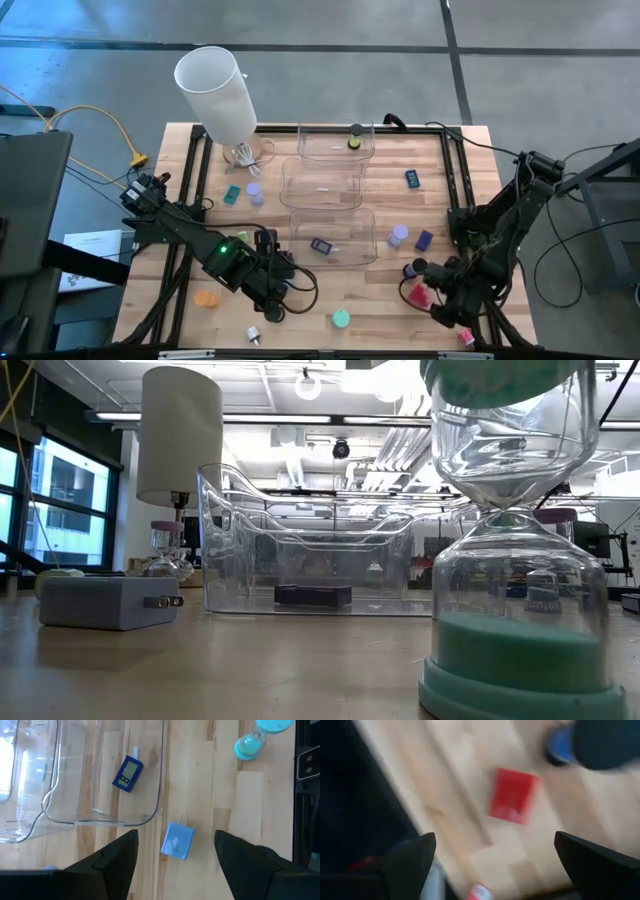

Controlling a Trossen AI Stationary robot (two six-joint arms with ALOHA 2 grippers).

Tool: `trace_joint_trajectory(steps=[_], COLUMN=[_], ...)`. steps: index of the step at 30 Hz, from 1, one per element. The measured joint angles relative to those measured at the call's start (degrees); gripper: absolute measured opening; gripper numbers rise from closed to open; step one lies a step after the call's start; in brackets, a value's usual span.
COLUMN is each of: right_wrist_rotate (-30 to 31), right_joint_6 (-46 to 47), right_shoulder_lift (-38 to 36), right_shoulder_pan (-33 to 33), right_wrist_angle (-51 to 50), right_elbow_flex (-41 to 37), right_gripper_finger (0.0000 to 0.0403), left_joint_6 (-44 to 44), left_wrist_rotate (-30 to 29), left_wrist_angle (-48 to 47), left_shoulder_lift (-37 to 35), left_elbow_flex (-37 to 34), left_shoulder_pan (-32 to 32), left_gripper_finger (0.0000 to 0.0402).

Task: Pick & Place Office items
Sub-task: Put the right red charger adapter into the middle transparent bin

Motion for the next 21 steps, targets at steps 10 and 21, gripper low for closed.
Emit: trace_joint_trajectory(steps=[10, 21], right_wrist_rotate=[3.04, 0.62], right_joint_6=[0.05, -2.37], right_shoulder_lift=[6.4, 14.11], right_shoulder_pan=[0.54, -2.42], right_wrist_angle=[0.37, -1.08], right_elbow_flex=[0.04, -0.01], right_gripper_finger=[0.0376, 0.0361], left_joint_6=[0.16, 0.18], left_wrist_rotate=[0.0, 0.0], left_wrist_angle=[0.0, 0.16], left_shoulder_lift=[0.0, 0.0], left_elbow_flex=[0.0, 0.0], left_shoulder_pan=[0.0, 0.0], left_gripper_finger=[0.0254, 0.0254])
